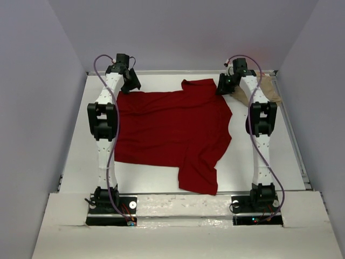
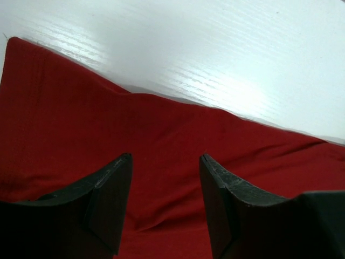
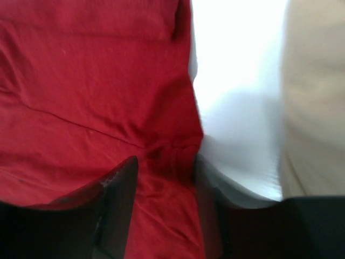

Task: Fold and stack the t-shirts
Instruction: Fold the tshirt

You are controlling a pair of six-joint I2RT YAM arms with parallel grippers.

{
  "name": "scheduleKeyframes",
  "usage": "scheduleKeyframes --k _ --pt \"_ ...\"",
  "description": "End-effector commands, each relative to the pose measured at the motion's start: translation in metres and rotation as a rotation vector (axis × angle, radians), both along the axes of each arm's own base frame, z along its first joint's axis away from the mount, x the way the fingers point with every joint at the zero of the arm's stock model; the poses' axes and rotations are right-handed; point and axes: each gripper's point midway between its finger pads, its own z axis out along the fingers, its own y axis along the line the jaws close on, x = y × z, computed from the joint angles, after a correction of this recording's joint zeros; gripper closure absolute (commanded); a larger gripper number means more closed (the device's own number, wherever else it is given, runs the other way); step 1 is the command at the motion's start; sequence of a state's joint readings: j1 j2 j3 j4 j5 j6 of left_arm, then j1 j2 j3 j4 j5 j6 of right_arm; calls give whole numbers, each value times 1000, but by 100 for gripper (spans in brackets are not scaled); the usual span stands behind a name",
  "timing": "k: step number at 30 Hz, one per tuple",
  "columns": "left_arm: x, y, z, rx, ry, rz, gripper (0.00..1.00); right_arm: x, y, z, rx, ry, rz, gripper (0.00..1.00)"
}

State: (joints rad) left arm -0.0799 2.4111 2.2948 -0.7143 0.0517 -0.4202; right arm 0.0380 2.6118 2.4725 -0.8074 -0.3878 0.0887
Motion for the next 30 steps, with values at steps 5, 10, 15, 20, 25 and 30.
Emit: scheduleKeyframes --k 5,10,15,20,25,30 --pt "-31 -11 42 130 -47 11 46 -6 4 51 -110 -103 -39 98" --pt "-34 -24 72 182 -151 7 50 -7 7 85 -206 -224 -74 65" --pt "-18 -33 88 183 -214 -30 54 1 12 97 -218 -268 -52 48" --pt "-10 -44 76 157 -175 -63 34 8 16 84 -225 -236 -16 26" --pt "-33 -39 87 140 -188 -30 49 -20 33 86 -204 -198 -6 65" --pt "-74 -39 75 98 -150 -31 89 -47 38 96 -226 -194 -24 100"
